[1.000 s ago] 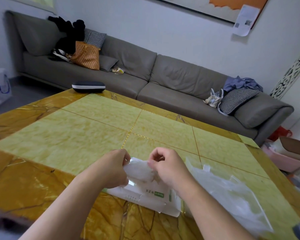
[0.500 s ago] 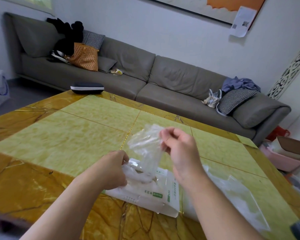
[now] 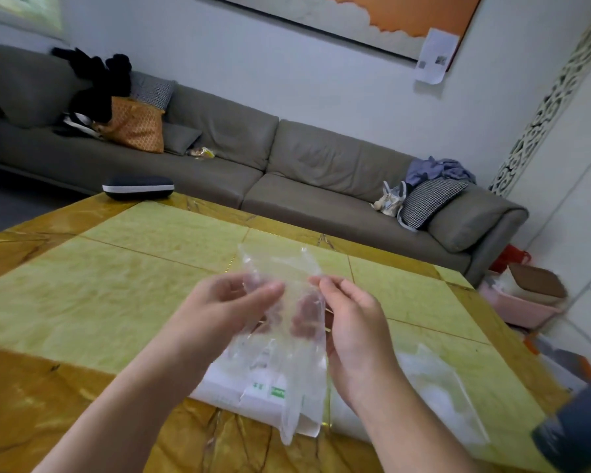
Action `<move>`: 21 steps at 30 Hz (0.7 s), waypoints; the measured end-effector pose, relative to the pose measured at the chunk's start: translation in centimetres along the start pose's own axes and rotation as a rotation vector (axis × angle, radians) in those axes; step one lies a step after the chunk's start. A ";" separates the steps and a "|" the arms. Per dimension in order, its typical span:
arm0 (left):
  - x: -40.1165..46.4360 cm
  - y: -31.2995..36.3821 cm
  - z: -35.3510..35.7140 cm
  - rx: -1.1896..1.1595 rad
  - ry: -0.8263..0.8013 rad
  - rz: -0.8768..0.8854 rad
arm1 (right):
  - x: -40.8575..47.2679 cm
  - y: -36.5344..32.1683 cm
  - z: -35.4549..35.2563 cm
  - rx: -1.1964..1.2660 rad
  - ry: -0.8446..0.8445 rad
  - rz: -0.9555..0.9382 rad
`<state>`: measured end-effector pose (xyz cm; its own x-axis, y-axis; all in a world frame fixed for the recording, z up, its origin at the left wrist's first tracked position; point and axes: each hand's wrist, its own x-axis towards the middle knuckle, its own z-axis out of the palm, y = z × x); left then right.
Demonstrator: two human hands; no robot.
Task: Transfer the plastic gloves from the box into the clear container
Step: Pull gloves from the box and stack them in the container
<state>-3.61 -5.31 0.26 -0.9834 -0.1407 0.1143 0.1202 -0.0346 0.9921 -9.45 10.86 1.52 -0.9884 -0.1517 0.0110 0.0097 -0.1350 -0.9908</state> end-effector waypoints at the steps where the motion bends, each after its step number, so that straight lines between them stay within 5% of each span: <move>1: 0.0 -0.1 0.3 0.067 0.057 0.009 | -0.3 0.0 -0.3 0.000 0.004 -0.001; 6: -0.1 -0.1 1.3 0.071 0.209 0.045 | -1.3 -0.6 -3.6 -0.127 -0.025 -0.041; 14: -0.1 -0.6 3.6 0.260 0.077 0.108 | -0.8 -2.0 -5.6 -0.439 -0.154 -0.065; 18: 0.3 -0.7 3.0 0.114 0.046 0.055 | -0.9 -1.5 -7.0 -0.417 -0.068 -0.096; 21: 0.0 -0.8 2.9 -0.008 0.011 -0.017 | -1.2 -1.3 -8.4 -0.397 -0.170 -0.059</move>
<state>-4.06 -2.41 -0.41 -0.9837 -0.1511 0.0970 0.1049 -0.0452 0.9935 -9.51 19.46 1.69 -0.9462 -0.3182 0.0583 -0.1378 0.2335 -0.9625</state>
